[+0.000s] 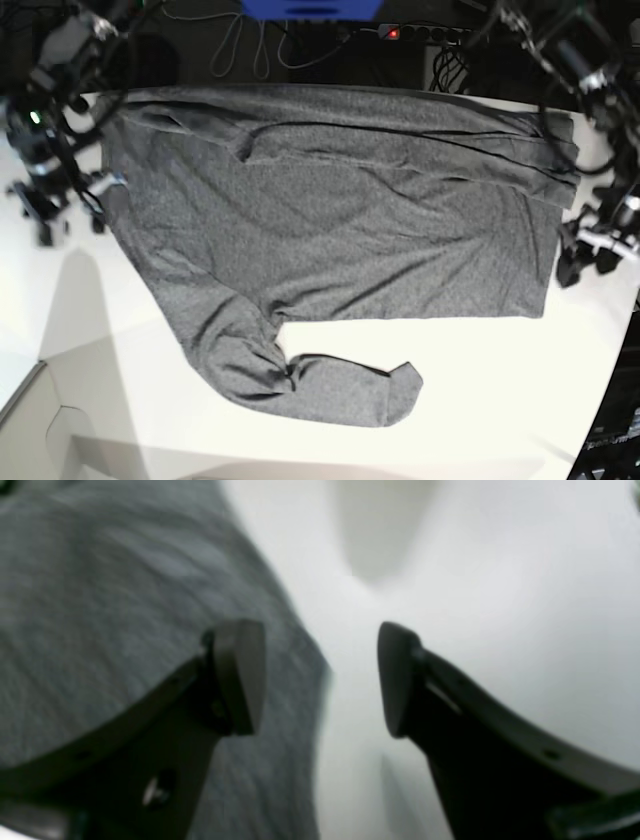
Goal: Layout the t-shirt on the table in an organized manner, then fold the t-shirt properly
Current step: 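Release the edge and grasp the shirt's opposite edge with both grippers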
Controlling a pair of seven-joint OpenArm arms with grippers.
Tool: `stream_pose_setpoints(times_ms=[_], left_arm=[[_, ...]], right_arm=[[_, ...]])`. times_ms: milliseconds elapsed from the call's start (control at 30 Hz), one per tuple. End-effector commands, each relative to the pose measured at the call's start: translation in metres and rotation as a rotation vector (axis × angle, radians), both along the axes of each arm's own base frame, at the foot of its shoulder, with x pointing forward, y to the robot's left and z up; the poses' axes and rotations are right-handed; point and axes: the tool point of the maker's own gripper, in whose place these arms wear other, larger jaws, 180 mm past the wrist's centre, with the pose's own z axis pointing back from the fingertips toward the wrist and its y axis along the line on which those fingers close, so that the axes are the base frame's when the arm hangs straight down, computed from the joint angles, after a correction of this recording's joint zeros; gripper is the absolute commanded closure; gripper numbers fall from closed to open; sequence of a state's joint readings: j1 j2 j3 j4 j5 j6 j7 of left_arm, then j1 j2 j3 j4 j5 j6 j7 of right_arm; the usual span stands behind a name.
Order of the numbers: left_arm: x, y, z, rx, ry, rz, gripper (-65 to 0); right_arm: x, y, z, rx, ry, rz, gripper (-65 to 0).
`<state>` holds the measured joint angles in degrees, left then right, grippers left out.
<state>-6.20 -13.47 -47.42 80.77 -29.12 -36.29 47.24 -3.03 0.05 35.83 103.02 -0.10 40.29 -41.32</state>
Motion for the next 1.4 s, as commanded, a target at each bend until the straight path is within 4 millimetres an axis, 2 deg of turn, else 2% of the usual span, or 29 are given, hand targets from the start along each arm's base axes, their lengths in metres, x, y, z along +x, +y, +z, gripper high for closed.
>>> stream_pose_setpoints(times_ms=[0,100,233,267,333,533,700,833,933,1000,1133,1200,1300,1367], left_arm=[[0.013,0.011,0.017,0.030,-0.040,0.011,-50.3],[0.029,0.013,0.015,0.037,-0.020,0.003,-50.3],[0.031,0.015,0.014,0.043,-0.005,0.002,-50.3],[0.028,0.014,0.010,0.041,0.005,0.003,-50.3],[0.018,0.014,0.001,0.044,0.026,0.003,-50.3],[0.004,0.017,-0.010,0.060,0.062,0.005,-50.3],[0.006,0.024,-0.006,0.070,0.060,0.010,-50.3],[0.025,0.025,0.012,0.099,0.024,0.010,-50.3],[0.040,0.030,0.006,0.121,0.067,0.026,-50.3],[0.054,0.031,-0.003,0.107,0.109,0.030,-50.3],[0.081,0.023,-0.021,0.047,0.121,0.026,-50.4],[0.099,0.008,-0.032,0.044,0.123,-0.013,-50.4],[0.115,-0.015,-0.045,0.021,0.125,-0.065,-50.4],[0.124,-0.026,-0.048,-0.005,0.118,-0.081,-50.4]], right_arm=[[0.019,0.002,0.009,-0.014,-0.034,0.027,-36.6],[0.049,0.019,-0.002,0.005,-0.008,0.074,-38.5],[0.084,0.031,-0.006,0.012,0.014,0.110,-43.1],[0.096,0.036,-0.006,0.029,0.014,0.122,-43.3],[0.117,0.032,-0.007,0.057,0.011,0.129,-43.3],[0.162,0.035,-0.031,0.212,0.010,0.156,-43.3],[0.176,0.046,-0.047,0.321,0.004,0.162,-43.3],[0.178,0.054,-0.051,0.354,-0.008,0.165,-43.2],[0.176,0.057,-0.055,0.361,0.000,0.165,-42.3],[0.175,0.059,-0.057,0.367,0.003,0.167,-37.0],[0.165,0.065,-0.069,0.376,0.028,0.169,-20.9],[0.161,0.065,-0.073,0.377,0.037,0.167,-12.8],[0.160,0.065,-0.075,0.376,0.041,0.167,-1.8],[0.156,0.063,-0.078,0.374,0.050,0.163,0.0]])
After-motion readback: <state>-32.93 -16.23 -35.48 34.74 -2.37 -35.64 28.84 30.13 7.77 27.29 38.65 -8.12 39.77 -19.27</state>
